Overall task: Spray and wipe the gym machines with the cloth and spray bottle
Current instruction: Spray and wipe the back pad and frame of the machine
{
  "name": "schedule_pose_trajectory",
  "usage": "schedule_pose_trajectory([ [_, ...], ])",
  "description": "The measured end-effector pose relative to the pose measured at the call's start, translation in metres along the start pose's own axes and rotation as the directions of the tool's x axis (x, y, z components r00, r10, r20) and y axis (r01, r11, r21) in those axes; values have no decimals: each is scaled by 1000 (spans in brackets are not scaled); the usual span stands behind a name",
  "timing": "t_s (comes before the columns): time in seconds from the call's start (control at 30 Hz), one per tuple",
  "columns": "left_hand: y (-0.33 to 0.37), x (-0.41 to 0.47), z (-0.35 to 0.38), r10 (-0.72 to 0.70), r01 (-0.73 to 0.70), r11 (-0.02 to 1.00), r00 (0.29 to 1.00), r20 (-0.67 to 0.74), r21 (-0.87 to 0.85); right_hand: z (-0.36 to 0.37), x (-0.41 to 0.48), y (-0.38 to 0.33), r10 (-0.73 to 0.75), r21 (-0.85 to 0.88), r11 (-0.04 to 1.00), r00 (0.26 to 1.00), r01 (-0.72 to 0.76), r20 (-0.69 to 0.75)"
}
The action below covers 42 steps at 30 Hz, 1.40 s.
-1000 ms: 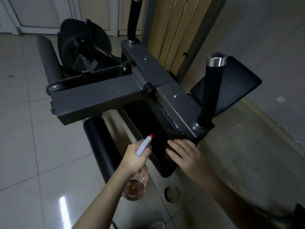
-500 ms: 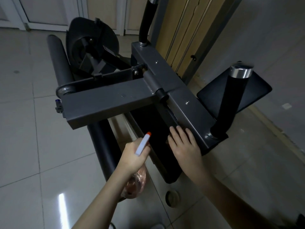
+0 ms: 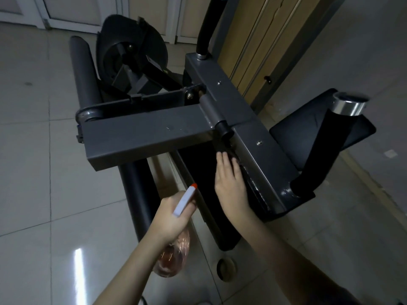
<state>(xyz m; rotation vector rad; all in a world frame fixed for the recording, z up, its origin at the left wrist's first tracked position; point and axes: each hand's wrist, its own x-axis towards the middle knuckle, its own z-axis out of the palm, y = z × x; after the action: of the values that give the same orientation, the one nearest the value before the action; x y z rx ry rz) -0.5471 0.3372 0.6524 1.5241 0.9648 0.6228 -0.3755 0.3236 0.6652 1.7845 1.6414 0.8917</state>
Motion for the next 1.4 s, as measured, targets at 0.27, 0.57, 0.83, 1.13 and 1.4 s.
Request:
schedule_pose_trajectory([
  [0.27, -3, 2, 3, 2, -2, 1000, 1000, -4, -16, 4, -39, 12, 109, 203, 975, 988, -87, -105],
  [0.57, -12, 1, 11, 5, -5, 1000, 999, 34, -13, 19, 29, -8, 45, 96, 995, 985, -29, -165],
  [0.83, -26, -1, 10, -6, 5, 997, 1000, 11, 74, 25, 67, -13, -118, 129, 983, 990, 128, -83],
  [1.13, -23, -9, 12, 33, -35, 998, 999, 36, 58, 25, 9, -9, -155, 148, 973, 978, 176, -141],
  [1.4, -30, -19, 25, 43, -46, 998, 996, 78, 45, 33, -27, -9, -109, 306, 939, 980, 157, -169],
])
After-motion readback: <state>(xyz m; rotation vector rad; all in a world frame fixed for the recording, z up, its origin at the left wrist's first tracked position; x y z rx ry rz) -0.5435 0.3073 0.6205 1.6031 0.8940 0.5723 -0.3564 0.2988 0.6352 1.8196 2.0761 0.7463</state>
